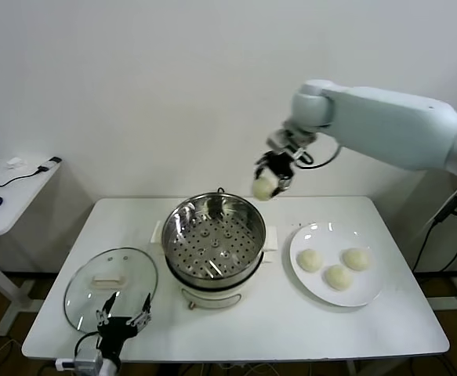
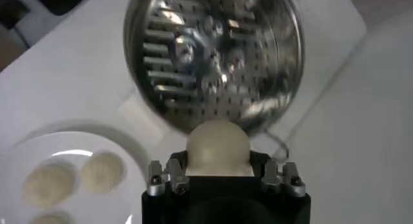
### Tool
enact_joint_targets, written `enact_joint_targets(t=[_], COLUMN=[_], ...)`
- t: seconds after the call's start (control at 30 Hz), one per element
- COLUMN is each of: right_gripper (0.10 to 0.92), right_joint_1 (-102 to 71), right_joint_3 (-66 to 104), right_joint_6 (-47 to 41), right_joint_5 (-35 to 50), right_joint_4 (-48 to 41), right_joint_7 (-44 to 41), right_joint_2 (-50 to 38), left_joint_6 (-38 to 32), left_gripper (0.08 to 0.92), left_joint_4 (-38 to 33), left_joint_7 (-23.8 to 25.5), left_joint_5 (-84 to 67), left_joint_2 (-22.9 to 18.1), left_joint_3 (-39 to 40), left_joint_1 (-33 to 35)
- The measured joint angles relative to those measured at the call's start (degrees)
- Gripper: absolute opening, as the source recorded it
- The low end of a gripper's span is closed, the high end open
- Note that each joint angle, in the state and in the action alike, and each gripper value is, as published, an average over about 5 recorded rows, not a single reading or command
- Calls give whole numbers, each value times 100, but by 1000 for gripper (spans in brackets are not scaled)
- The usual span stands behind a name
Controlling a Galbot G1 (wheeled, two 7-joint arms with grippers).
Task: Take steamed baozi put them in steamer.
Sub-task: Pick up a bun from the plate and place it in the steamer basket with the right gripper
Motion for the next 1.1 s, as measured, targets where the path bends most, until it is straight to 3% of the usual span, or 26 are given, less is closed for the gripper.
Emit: enact_joint_targets(t=[0.5, 0.87, 1.1], right_gripper=[645, 646, 771], right_joint_1=[-1221, -1893, -2019], right_joint_3=[438, 746, 771], right_joint_6=[1567, 2091, 2318], right_joint_5=[-1787, -2393, -2407], right_joint_4=[-1323, -2451, -2788], right_joint_7=[589, 907, 997], right_joint_2=[978, 1514, 1648], left_joint_6=[1, 4, 0], left_gripper=[823, 823, 823], left_joint_4=[23, 95, 102], left_joint_7=[-10, -12, -24], left_joint_5=[21, 29, 19], left_joint_2=[14, 27, 30], left_joint_3=[-4, 16, 6], left_joint_1=[-16, -75, -80])
